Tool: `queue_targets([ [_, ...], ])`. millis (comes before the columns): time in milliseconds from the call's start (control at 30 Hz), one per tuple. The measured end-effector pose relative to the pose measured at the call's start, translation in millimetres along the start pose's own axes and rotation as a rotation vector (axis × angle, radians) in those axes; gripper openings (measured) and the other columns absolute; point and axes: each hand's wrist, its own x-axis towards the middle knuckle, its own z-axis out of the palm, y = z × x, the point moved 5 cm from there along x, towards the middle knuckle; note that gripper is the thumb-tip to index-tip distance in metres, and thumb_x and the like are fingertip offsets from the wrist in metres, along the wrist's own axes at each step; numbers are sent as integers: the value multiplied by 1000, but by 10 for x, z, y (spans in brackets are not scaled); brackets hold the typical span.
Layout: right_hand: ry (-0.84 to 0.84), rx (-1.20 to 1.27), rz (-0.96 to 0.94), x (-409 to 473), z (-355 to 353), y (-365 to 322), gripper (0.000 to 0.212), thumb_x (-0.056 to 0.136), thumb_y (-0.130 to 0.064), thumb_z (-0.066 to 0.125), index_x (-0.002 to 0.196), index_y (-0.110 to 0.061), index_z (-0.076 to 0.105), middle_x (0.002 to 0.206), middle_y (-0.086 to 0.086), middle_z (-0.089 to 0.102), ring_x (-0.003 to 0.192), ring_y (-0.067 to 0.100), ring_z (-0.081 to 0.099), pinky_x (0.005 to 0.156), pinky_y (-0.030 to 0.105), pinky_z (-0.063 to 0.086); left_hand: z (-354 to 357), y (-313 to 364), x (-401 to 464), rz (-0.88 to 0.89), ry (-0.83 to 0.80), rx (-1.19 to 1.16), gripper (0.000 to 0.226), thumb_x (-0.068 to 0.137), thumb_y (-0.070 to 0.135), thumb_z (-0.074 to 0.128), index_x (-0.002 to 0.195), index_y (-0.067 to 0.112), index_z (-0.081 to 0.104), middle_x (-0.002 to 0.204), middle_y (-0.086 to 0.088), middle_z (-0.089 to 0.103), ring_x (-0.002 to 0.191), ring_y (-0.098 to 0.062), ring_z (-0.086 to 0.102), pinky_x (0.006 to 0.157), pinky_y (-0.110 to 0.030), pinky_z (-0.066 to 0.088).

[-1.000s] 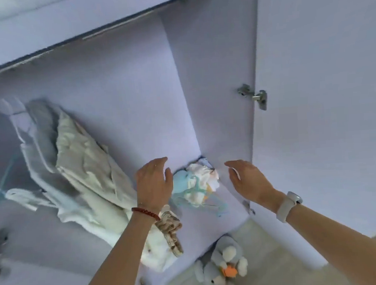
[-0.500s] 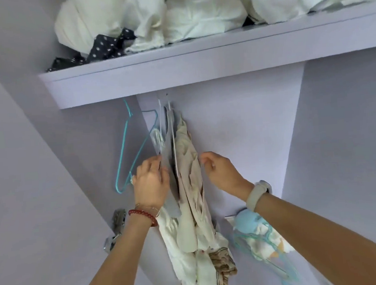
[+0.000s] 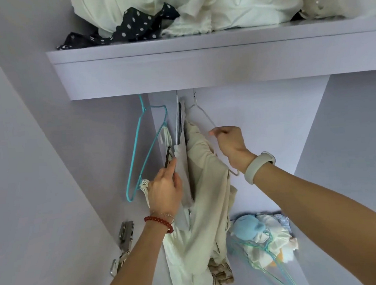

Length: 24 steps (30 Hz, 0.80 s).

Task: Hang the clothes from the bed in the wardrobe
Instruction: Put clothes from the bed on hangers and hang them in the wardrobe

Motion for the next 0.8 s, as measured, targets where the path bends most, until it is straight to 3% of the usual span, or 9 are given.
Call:
queue_targets([
  [100, 102, 23, -126, 35, -134, -61, 27, 90, -3, 41, 86, -9, 67, 85, 0, 59, 68, 5, 49, 55, -2, 35, 23, -23, -5, -23, -12, -27, 42, 91, 8, 49, 132, 15, 48, 100, -15, 61, 70, -35, 60, 73, -46, 52],
  [167, 128, 29, -198, 8, -243, -62, 27, 90, -3, 41, 81, -13, 65, 72, -3, 57, 58, -2, 47, 54, 3, 37, 56, -26, -18, -41, -22, -35, 42, 92, 9, 49, 133, 17, 48, 101, -14, 59, 70, -34, 59, 72, -46, 52],
  [267, 118, 36, -240, -141, -448, 111, 28, 87, -2, 44, 74, -16, 64, 51, -13, 49, 41, -2, 41, 48, 10, 34, 72, 37, -65, -26, 19, -39, 42, 88, 4, 52, 130, 12, 51, 109, -14, 56, 86, -32, 58, 82, -48, 48],
  [400, 171, 25, -175, -434, -859, 618, 27, 87, -5, 51, 66, -15, 64, 41, -17, 44, 41, 4, 32, 46, 12, 32, 75, 306, -204, 112, 169, 89, 42, 76, -1, 63, 117, 8, 60, 112, -15, 58, 97, -35, 55, 80, -47, 42],
  [500, 206, -40, -153, -676, -1228, 917, 35, 89, -18, 56, 55, -17, 60, 34, -10, 33, 37, 6, 29, 45, 12, 28, 205, 616, -326, 258, 161, 74, 38, 80, 3, 59, 117, 9, 59, 117, -13, 57, 106, -33, 53, 83, -47, 41],
  [633, 242, -163, -95, -1119, -1826, 1310, 41, 88, -21, 59, 47, -19, 55, 35, -9, 40, 37, 4, 34, 44, 10, 28, 624, 1019, -553, 364, -72, -106, 41, 85, 5, 54, 127, 6, 52, 125, -16, 52, 114, -34, 48, 93, -45, 40],
  [800, 288, -355, 27, -1939, -2672, 1775, 38, 86, -26, 61, 51, -15, 59, 36, -13, 43, 38, 4, 38, 46, 13, 28, 1394, 1549, -1116, 402, -512, -130, 51, 96, 28, 43, 143, 18, 26, 151, -4, 25, 140, -23, 18, 110, -38, 20],
])
